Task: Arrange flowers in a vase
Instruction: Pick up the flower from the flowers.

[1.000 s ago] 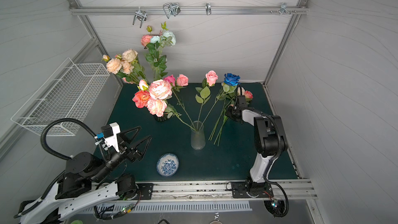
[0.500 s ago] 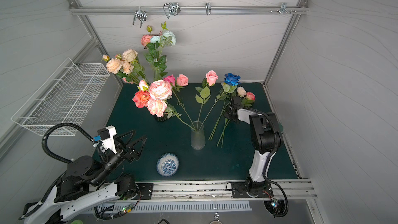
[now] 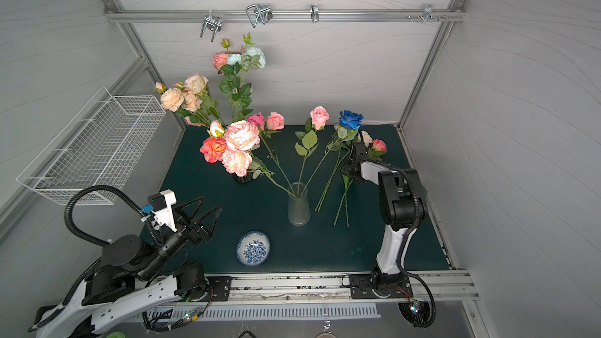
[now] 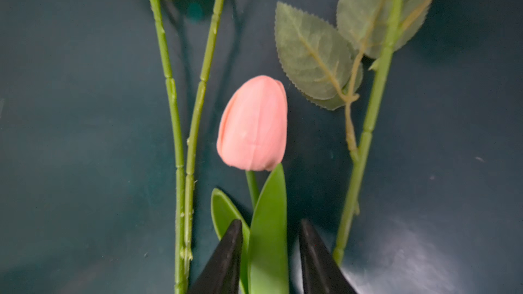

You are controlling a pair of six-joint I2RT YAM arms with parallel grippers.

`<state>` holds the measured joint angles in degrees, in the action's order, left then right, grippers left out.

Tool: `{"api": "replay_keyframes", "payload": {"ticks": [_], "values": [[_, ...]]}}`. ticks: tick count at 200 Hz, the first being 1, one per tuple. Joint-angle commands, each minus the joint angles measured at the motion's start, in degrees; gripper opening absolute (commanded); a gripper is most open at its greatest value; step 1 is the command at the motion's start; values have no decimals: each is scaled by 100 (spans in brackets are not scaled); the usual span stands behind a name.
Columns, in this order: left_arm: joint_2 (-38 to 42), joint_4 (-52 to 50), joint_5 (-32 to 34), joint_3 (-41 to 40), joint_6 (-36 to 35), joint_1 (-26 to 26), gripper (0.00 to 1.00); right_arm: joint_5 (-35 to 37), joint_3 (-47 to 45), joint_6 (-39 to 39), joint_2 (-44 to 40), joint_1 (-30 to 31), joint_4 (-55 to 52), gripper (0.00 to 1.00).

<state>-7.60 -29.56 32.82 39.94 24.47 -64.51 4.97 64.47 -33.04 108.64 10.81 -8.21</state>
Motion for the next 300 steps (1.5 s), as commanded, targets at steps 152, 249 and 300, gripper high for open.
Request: {"api": "replay_keyframes", "payload": {"ticks": [152, 249, 300], "values": [[-307, -113, 228, 437, 189, 0, 95, -5, -2611, -37, -5340, 256, -271, 0], [-435, -267, 346, 665, 232, 0, 94, -2590, -1604, 274, -8044, 618, -11, 0], [-436, -290, 388, 656, 225, -1, 94, -3386, -544, 1242, -7012, 2138, 812, 0]]}}
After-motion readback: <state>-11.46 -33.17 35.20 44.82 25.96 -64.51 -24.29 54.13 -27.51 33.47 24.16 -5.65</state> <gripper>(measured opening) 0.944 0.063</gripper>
